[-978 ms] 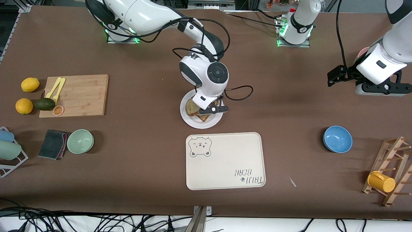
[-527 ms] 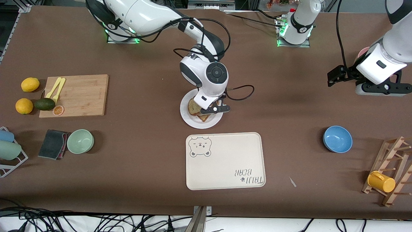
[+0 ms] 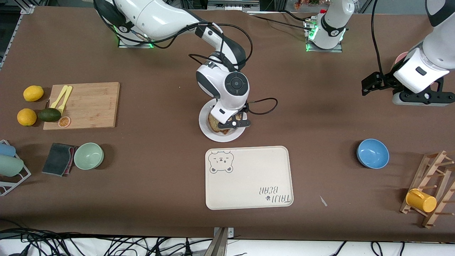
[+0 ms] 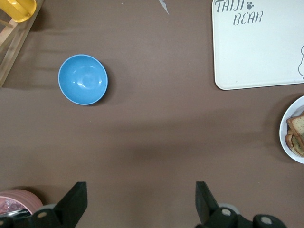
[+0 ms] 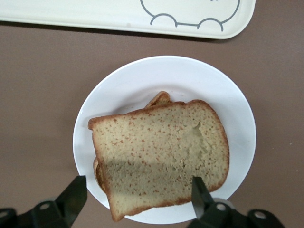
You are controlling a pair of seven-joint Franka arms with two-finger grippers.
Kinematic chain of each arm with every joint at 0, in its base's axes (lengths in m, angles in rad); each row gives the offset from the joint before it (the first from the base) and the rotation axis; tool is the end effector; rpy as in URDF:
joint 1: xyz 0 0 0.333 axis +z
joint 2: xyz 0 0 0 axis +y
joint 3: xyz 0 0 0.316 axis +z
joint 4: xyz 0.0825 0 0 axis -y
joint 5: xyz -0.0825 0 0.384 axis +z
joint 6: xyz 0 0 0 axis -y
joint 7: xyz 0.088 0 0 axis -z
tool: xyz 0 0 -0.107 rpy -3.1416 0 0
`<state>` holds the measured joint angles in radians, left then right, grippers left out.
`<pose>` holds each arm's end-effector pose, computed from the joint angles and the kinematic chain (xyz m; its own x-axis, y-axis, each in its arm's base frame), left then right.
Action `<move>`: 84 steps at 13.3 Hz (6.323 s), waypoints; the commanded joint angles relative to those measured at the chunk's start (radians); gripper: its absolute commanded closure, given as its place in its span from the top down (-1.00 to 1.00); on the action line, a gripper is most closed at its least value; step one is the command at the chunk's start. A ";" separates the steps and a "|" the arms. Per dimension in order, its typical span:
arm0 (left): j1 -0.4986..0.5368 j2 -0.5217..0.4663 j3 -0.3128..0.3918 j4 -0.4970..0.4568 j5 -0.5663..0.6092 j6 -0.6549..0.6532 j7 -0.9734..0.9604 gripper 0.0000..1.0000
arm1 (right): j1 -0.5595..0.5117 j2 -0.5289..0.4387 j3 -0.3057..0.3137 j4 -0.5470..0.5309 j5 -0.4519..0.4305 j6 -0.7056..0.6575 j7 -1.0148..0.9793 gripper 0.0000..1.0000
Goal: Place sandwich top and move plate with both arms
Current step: 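Raise the right gripper away while the left gripper reaches the plate rim, then close the left gripper on the white plate rim, then slide the plate with the left gripper onto the bear tray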
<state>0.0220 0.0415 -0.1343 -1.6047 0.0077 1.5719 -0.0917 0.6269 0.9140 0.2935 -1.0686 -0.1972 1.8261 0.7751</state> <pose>0.5611 -0.0610 0.5856 0.9971 -0.0206 -0.0734 -0.0213 -0.9997 -0.0089 0.5253 0.5461 0.2784 0.9866 0.1078 -0.1226 0.1149 -0.9920 0.0525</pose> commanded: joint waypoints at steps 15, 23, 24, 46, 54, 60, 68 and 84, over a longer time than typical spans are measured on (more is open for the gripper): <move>-0.019 0.151 -0.021 -0.015 -0.329 -0.130 0.004 1.00 | -0.351 -0.450 -0.074 -0.195 0.087 -0.081 -0.103 0.99; -0.108 0.400 -0.021 -0.008 -0.589 0.117 0.010 1.00 | -0.591 -0.717 -0.080 -0.480 0.156 -0.093 -0.632 1.00; -0.122 0.425 -0.022 -0.008 -0.598 0.150 0.012 1.00 | -0.624 -0.736 -0.080 -0.496 0.163 -0.108 -0.638 1.00; -0.287 0.672 -0.028 -0.207 -1.129 0.560 0.636 0.15 | -0.661 -0.811 -0.274 -0.556 0.220 -0.125 -0.786 1.00; -0.312 0.702 -0.028 -0.207 -1.212 0.590 0.730 -0.08 | -0.662 -0.814 -0.272 -0.531 0.182 -0.155 -0.809 1.00; -0.324 0.716 -0.028 -0.205 -1.212 0.611 0.730 -0.34 | -0.664 -0.810 -0.275 -0.524 0.174 -0.157 -0.818 1.00; -0.316 0.715 -0.028 -0.204 -1.212 0.608 0.744 -1.00 | -0.650 -0.800 -0.260 -0.491 0.160 -0.154 -0.810 1.00; -0.200 0.660 -0.036 -0.184 -1.235 0.422 0.725 -1.00 | -0.655 -0.778 -0.263 -0.455 0.176 -0.146 -0.795 1.00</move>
<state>-0.1947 0.7253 -0.1645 -1.7821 -1.1765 2.0285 0.6196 -0.0280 0.1205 0.0230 -1.5443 -0.0203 1.6916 -0.0211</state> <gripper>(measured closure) 0.952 0.000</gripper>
